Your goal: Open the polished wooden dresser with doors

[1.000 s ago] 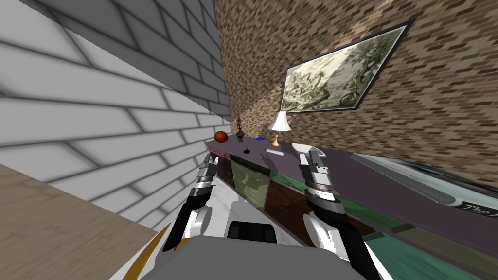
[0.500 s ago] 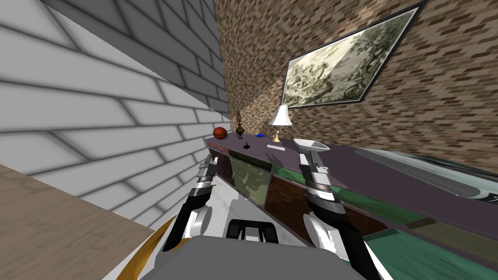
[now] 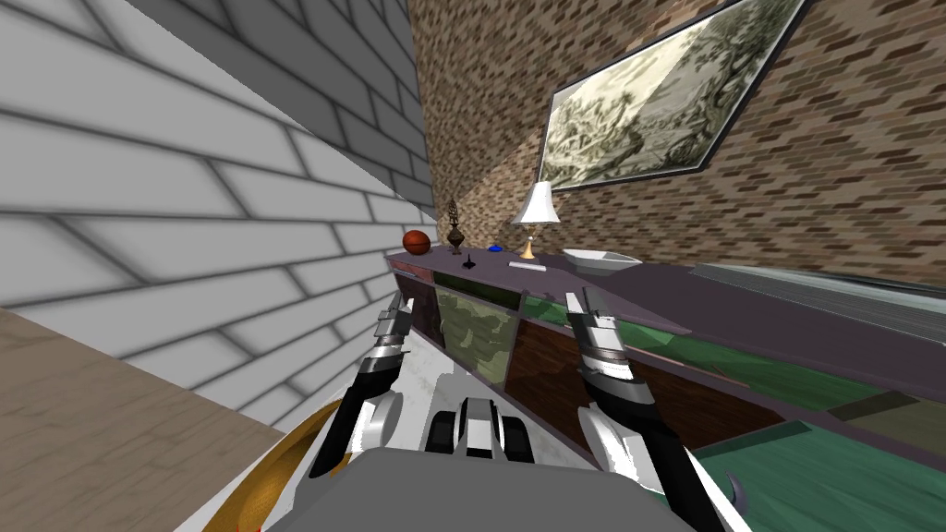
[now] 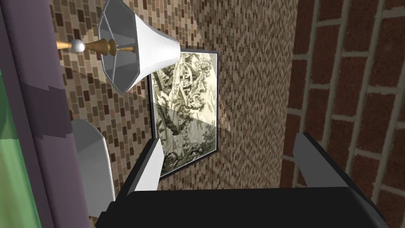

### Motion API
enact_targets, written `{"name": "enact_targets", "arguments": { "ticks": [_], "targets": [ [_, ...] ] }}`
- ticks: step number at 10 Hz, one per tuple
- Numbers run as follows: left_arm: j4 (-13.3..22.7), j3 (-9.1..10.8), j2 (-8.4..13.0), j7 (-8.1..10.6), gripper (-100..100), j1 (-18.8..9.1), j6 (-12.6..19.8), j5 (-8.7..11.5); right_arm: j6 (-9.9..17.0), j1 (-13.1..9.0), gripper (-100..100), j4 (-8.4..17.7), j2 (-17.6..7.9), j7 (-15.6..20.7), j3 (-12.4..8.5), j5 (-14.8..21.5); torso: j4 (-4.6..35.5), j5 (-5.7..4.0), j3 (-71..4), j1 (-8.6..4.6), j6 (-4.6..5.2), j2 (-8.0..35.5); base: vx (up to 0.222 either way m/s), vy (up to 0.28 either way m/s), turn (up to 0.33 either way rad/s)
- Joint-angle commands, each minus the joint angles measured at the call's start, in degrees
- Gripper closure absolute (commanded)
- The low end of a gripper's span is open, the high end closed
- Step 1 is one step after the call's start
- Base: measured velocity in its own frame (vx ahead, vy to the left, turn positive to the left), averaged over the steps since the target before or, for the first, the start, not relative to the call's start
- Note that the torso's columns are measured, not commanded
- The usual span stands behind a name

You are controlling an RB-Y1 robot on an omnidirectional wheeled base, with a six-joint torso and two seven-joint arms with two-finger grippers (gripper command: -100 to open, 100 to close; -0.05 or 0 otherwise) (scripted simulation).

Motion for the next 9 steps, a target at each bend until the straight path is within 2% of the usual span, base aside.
{"name": "enact_targets", "arguments": {
  "ticks": [1, 6, 7, 9],
  "targets": [
    [0.0, 0.0, 0.0, 0.0, 0, 0.0, 0.0, 0.0, 0.27, -0.76, -100, 1.07, -2.18, 3.06, -0.49, 2.49, 0.16, 0.0, -0.25, -0.01, 0.0, 0.15, -0.014, 0.041, 0.011],
    [0.0, 0.0, 0.0, 0.0, 0, 0.0, 0.0, 0.0, 0.94, -2.6, -100, 3.49, -5.24, 11.0, -1.68, 9.7, 0.23, -0.02, -0.32, -0.06, 0.0, 0.19, -0.008, 0.048, 0.017],
    [0.0, 0.0, 0.0, 0.0, 0, 0.0, 0.0, 0.0, 0.94, -2.6, -100, 3.49, -5.24, 11.55, -1.68, 9.7, 0.23, -0.02, -0.32, -0.07, 0.0, 0.19, -0.007, 0.036, 0.008],
    [0.0, 0.0, 0.0, 0.0, 0, 0.0, 0.0, 0.0, 1.24, -3.48, -100, 4.53, -6.19, 15.27, -2.27, 13.26, 0.23, -0.03, -0.32, -0.11, 0.0, 0.19, -0.011, 0.042, 0.017]
  ]
}}
